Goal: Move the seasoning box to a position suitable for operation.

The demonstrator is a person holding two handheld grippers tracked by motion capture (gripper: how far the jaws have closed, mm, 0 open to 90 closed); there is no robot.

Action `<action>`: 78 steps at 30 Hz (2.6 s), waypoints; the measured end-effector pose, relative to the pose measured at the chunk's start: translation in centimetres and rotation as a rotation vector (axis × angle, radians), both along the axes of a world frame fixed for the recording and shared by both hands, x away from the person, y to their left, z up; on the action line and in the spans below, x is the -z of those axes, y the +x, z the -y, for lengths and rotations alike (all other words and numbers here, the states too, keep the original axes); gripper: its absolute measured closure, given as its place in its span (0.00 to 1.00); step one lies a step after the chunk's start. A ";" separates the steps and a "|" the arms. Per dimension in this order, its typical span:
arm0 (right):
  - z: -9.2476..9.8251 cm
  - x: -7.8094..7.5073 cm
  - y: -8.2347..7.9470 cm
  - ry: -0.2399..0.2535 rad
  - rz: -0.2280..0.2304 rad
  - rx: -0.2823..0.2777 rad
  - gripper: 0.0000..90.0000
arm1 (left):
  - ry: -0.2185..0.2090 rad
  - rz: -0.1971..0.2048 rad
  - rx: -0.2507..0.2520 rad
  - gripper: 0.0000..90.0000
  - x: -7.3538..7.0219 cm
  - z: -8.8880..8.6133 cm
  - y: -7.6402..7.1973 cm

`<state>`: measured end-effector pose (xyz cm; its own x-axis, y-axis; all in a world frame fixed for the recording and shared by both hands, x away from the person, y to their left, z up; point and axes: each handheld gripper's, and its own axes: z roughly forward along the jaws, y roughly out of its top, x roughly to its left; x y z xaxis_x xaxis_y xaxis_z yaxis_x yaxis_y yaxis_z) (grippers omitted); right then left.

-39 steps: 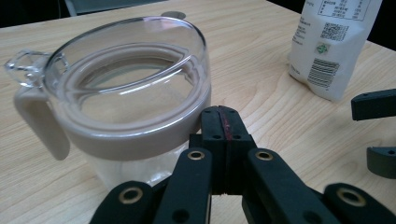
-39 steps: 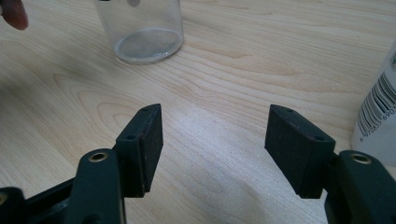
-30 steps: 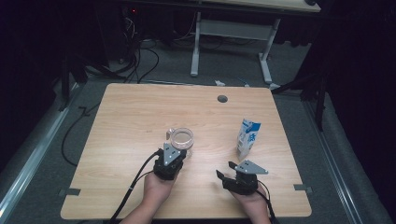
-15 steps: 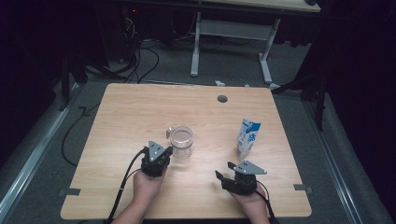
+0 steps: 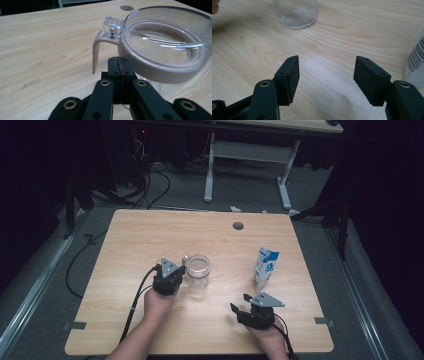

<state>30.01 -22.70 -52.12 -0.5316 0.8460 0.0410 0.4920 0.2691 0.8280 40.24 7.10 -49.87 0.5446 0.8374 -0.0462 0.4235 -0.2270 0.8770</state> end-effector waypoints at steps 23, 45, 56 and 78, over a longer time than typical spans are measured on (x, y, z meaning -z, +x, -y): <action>0.4 -0.3 0.1 0.028 0.019 -0.005 0.67 | 0.033 -0.040 0.107 0.91 1.4 -1.0 -4.0; -0.6 -2.0 5.3 -0.024 0.084 0.156 0.99 | 0.091 -0.027 0.043 0.54 2.3 -10.7 -8.3; -2.3 -2.5 6.5 -0.017 0.103 0.136 1.00 | 0.062 -0.021 0.030 0.53 2.1 -11.2 -8.2; -2.7 -2.9 5.0 -0.035 0.137 0.123 0.98 | 0.009 -0.031 0.068 0.76 2.2 -10.8 -8.4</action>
<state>34.97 -19.96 -49.19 -0.4226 0.9046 -0.0551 0.4066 0.2436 0.8805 31.86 17.85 -52.05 0.5983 0.7993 -0.0563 0.4339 -0.2642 0.8614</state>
